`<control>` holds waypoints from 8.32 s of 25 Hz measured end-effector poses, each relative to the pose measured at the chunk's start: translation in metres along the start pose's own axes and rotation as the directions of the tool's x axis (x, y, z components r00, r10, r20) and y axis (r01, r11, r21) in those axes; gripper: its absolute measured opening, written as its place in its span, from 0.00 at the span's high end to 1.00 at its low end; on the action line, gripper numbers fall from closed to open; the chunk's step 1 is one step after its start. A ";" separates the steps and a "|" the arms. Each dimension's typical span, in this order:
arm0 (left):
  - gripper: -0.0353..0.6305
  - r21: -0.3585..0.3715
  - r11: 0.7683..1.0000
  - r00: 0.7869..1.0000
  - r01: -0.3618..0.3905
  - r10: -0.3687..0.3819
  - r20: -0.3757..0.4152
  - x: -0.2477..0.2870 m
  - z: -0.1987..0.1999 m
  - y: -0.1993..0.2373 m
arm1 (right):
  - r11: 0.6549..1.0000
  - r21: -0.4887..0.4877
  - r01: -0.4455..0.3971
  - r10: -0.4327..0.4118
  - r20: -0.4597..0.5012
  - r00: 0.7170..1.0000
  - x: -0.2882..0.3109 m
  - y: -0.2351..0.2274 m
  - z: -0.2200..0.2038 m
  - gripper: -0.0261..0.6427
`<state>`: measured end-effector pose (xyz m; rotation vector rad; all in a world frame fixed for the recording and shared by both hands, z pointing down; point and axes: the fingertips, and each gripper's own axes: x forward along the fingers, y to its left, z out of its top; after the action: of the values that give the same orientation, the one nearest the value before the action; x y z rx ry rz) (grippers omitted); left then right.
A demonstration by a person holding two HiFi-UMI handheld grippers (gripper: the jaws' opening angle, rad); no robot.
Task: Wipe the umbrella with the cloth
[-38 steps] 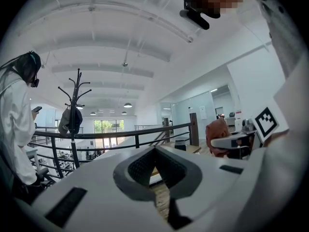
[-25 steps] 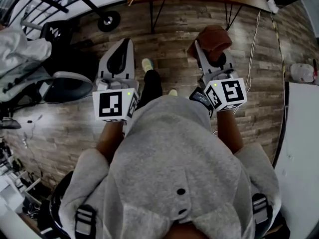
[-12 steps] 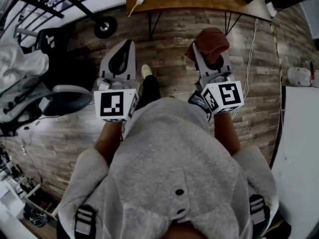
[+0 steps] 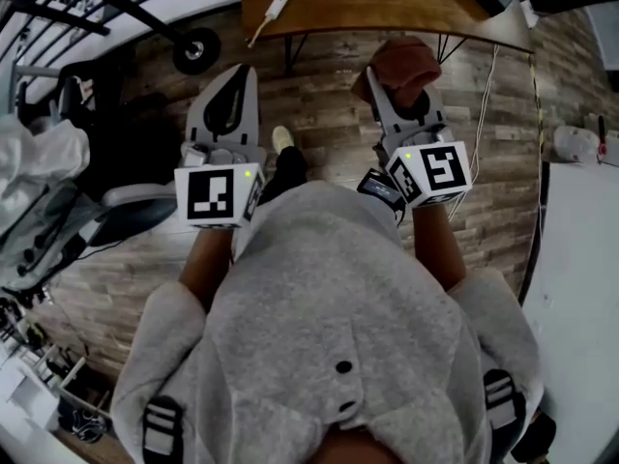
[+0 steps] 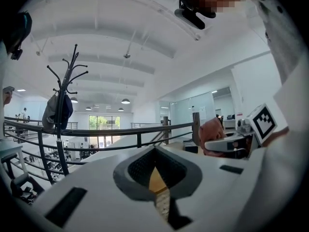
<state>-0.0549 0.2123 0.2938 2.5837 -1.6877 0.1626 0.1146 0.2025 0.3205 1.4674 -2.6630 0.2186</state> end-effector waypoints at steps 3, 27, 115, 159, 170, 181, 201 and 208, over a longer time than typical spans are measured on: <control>0.93 -0.005 1.000 1.000 0.009 -0.009 0.007 0.016 0.004 0.015 | 1.000 -0.012 0.007 -0.007 -0.015 1.000 0.020 -0.002 0.006 0.78; 0.93 -0.070 0.992 0.995 0.101 -0.101 0.007 0.095 0.007 0.129 | 0.995 -0.050 0.086 -0.088 -0.034 0.996 0.153 0.004 0.037 0.78; 0.76 -0.113 0.992 0.628 0.053 -0.121 -0.769 0.342 -0.294 0.093 | 0.805 -0.079 -0.589 0.265 -0.839 0.475 0.430 -0.073 -0.201 0.78; 0.75 -0.192 0.981 0.632 0.031 -0.168 -0.757 0.346 -0.299 0.090 | 0.845 -0.181 -0.504 0.229 -0.728 0.646 0.443 -0.165 -0.169 0.81; 0.75 -0.191 0.980 0.638 0.053 -0.181 -0.748 0.349 -0.299 0.089 | 0.843 0.094 -0.530 0.425 -0.721 0.547 0.421 -0.107 -0.193 0.81; 0.75 -0.200 0.978 0.641 0.052 -0.186 -0.745 0.350 -0.301 0.097 | 0.942 0.001 -0.335 0.257 -0.646 0.719 0.468 -0.193 -0.154 0.81; 0.74 -0.251 0.967 0.638 0.033 -0.213 -0.740 0.353 -0.308 0.095 | 0.996 -0.094 0.008 -0.062 -0.591 0.804 0.447 -0.279 -0.171 0.81; 0.74 -0.273 0.961 0.643 0.035 -0.231 -0.730 0.363 -0.312 0.090 | 0.988 -0.029 -0.152 0.105 -0.594 0.798 0.432 -0.203 -0.183 0.81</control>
<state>-0.0113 -0.1230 0.6440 1.9834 -1.0979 0.8502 0.0584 -0.2333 0.5820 0.9743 -2.2185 0.4907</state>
